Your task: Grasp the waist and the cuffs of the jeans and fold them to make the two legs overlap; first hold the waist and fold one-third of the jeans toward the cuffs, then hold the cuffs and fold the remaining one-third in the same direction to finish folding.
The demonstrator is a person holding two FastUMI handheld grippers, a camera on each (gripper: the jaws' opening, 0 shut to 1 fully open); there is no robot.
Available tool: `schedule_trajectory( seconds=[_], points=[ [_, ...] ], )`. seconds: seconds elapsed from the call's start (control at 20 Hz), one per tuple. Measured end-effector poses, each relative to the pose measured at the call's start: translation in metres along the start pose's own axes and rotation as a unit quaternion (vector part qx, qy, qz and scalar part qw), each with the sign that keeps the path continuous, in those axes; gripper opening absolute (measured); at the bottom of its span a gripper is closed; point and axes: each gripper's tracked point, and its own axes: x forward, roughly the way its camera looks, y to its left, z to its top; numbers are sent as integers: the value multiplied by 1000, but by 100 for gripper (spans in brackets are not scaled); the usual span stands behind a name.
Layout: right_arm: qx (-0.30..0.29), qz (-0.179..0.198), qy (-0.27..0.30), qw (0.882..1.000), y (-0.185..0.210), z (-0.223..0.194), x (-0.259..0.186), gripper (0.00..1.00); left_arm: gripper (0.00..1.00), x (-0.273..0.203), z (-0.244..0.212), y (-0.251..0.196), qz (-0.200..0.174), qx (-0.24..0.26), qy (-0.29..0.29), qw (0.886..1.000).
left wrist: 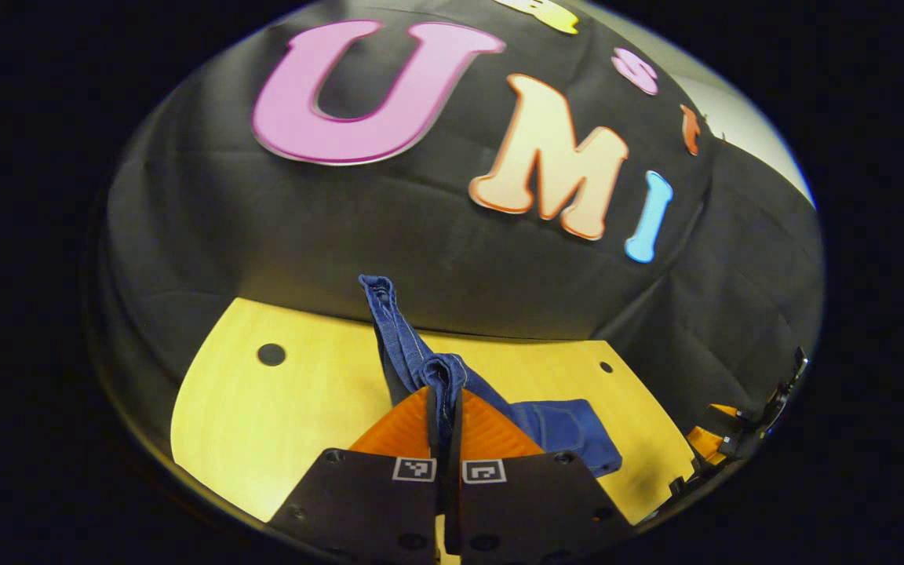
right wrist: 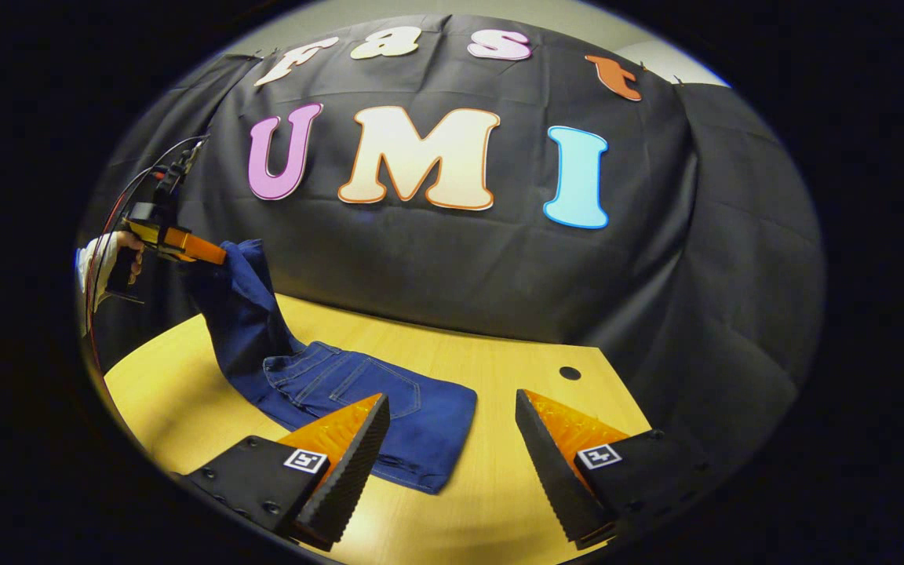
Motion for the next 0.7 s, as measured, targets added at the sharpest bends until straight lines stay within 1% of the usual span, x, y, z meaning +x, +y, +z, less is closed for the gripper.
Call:
schedule_trajectory(
  seconds=[0.15,0.35,0.55,0.7],
  points=[
    [11,-7,-1,1000,-24,-5,-13,99,0,25,-3,-49,-22,27,13,999],
    [27,-22,12,999,-57,-22,-28,99,0,60,-19,-104,-41,39,30,998],
    [25,-36,17,999,-86,-29,-39,99,0,96,-44,-139,-29,52,54,997],
    [26,-41,21,999,-102,-34,-46,99,0,121,-75,-167,-26,58,78,995]
  ],
)
